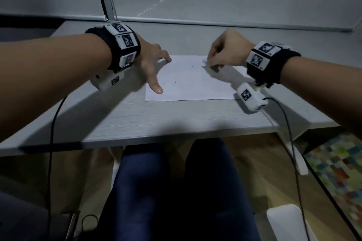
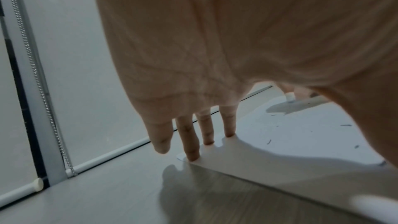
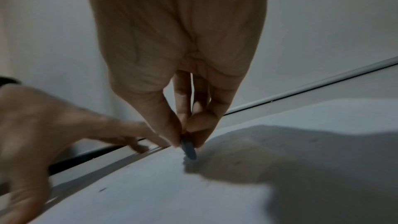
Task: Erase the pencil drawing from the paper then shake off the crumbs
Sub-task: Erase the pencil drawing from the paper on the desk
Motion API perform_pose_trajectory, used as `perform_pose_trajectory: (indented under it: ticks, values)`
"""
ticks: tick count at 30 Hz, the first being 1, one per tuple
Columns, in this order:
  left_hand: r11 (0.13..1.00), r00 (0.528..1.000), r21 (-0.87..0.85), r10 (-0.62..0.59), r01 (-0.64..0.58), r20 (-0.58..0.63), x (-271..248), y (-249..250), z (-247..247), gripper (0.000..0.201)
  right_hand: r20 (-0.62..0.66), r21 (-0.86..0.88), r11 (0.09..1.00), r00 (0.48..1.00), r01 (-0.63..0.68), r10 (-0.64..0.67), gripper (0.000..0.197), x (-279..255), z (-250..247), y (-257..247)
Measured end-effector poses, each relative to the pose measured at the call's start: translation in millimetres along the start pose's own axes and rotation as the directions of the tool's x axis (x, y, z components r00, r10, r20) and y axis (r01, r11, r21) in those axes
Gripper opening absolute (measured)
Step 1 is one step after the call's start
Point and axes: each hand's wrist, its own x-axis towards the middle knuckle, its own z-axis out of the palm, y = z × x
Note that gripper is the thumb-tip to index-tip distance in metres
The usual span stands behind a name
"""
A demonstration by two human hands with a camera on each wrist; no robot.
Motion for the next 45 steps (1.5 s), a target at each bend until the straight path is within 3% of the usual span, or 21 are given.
perform_pose_trajectory:
  ticks: [4, 12, 14, 19, 26, 30, 33, 37, 41, 45]
  values:
    - [1.000, 1.000, 0.020, -0.002, 0.002, -0.008, 0.4, 2.7, -0.5, 0.136, 0.145, -0.016, 0.995, 0.985, 0.100, -0.096, 0.007, 3.2, 24.2, -27.6]
    - [1.000, 1.000, 0.006, 0.006, -0.006, -0.008, 0.3, -1.2, 1.7, 0.137, 0.108, -0.116, 0.992, 0.994, 0.044, -0.032, 0.014, -7.9, 1.1, 9.0]
    - [1.000, 1.000, 0.010, 0.006, -0.005, -0.006, -0.2, 0.0, 1.0, 0.136, 0.077, -0.058, 0.995, 0.994, 0.076, -0.072, 0.012, -8.3, 7.8, -1.8]
    - [1.000, 1.000, 0.005, 0.010, -0.010, -0.005, -1.4, -0.1, 0.1, 0.135, 0.181, 0.000, 0.986, 0.970, 0.165, -0.162, 0.015, -9.3, 27.3, -25.3]
    - [1.000, 1.000, 0.009, 0.016, -0.015, -0.009, -3.6, -5.1, -0.2, 0.132, 0.126, -0.112, 0.993, 0.992, 0.026, -0.012, 0.011, -11.9, -5.9, 18.6]
    - [1.000, 1.000, -0.016, 0.003, -0.003, -0.003, -8.1, -16.5, 0.3, 0.131, -0.076, 0.045, 0.980, 0.978, -0.193, 0.196, 0.008, -6.7, -37.8, 52.5]
    - [0.997, 1.000, -0.074, 0.020, -0.018, 0.021, -8.9, -25.1, 3.4, 0.132, -0.103, 0.146, 0.942, 0.943, -0.302, 0.318, 0.018, -8.0, -46.0, 70.4]
    - [0.992, 0.998, -0.121, 0.032, -0.024, 0.059, -13.2, -31.4, 3.2, 0.137, -0.051, 0.143, 0.928, 0.934, -0.344, 0.354, 0.025, -11.1, -33.7, 77.3]
    - [0.993, 0.998, -0.114, 0.004, 0.004, 0.067, -16.6, -34.3, 4.2, 0.140, -0.097, 0.099, 0.910, 0.906, -0.403, 0.411, 0.036, -10.5, -22.1, 83.0]
    - [0.996, 0.998, -0.079, -0.028, 0.032, 0.053, -20.0, -46.6, 5.7, 0.137, -0.100, 0.068, 0.918, 0.913, -0.390, 0.395, 0.035, -11.4, -22.4, 84.2]
